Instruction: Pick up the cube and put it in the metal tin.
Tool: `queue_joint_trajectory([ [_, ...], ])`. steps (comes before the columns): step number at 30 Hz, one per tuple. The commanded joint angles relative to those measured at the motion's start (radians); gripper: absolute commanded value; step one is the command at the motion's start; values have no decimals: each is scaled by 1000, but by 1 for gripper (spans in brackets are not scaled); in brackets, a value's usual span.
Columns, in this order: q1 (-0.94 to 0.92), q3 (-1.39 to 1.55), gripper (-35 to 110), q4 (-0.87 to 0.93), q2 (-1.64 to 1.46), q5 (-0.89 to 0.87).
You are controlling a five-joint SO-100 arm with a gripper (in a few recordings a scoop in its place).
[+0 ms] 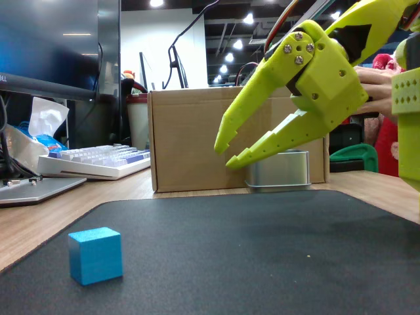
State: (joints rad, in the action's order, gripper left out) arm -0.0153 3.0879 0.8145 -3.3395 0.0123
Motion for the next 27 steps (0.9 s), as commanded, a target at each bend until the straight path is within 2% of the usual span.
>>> queue_joint_trajectory([
  [1, -11, 12, 0, 12, -23, 6],
  [10, -38, -72, 2, -12, -17, 83],
  [22, 40, -528, 5, -104, 583, 202],
  [27, 112, -667, 7, -106, 772, 344],
])
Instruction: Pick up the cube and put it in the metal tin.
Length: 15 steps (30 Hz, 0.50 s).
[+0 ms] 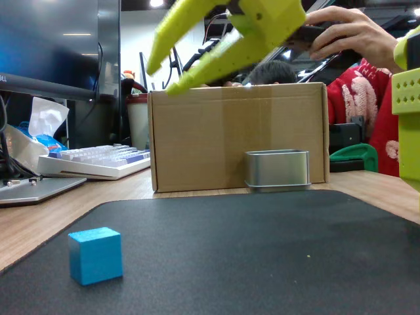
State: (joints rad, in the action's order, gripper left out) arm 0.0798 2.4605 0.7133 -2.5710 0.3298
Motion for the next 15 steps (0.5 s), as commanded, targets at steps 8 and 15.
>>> queue_joint_trajectory([
  [8, 71, -187, 16, 32, 281, 129],
  [15, 95, -295, 19, 64, 482, 92],
])
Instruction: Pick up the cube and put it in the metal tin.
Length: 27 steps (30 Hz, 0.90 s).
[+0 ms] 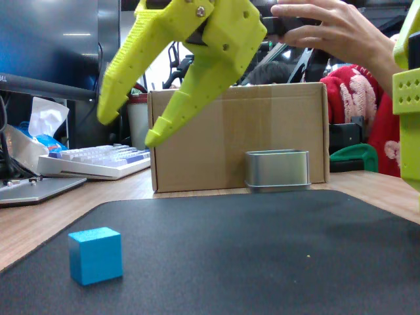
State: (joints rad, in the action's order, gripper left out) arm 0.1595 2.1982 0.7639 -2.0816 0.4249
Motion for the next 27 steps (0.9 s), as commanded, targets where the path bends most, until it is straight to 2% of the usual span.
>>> queue_joint_trajectory([
  [1, 15, -51, 20, 15, 17, -15],
  [11, 75, -241, 20, 160, 244, -103],
  [16, 98, -267, 21, 158, 302, -126],
  [20, 107, -290, 29, 160, 350, -114],
  [27, 143, -354, 29, 133, 471, -117],
])
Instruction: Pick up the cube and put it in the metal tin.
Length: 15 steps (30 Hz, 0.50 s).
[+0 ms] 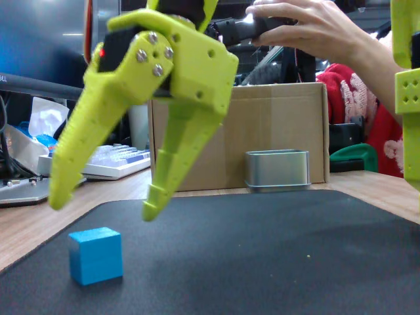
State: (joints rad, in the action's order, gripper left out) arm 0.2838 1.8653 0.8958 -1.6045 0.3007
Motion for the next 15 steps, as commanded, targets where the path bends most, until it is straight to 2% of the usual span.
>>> queue_joint_trajectory([
  [1, 21, -35, 29, 2, 11, 6],
  [8, 37, -63, 28, -40, 115, 2],
  [11, 37, -67, 18, -44, 118, -5],
  [15, 37, -64, 12, -57, 114, -15],
])
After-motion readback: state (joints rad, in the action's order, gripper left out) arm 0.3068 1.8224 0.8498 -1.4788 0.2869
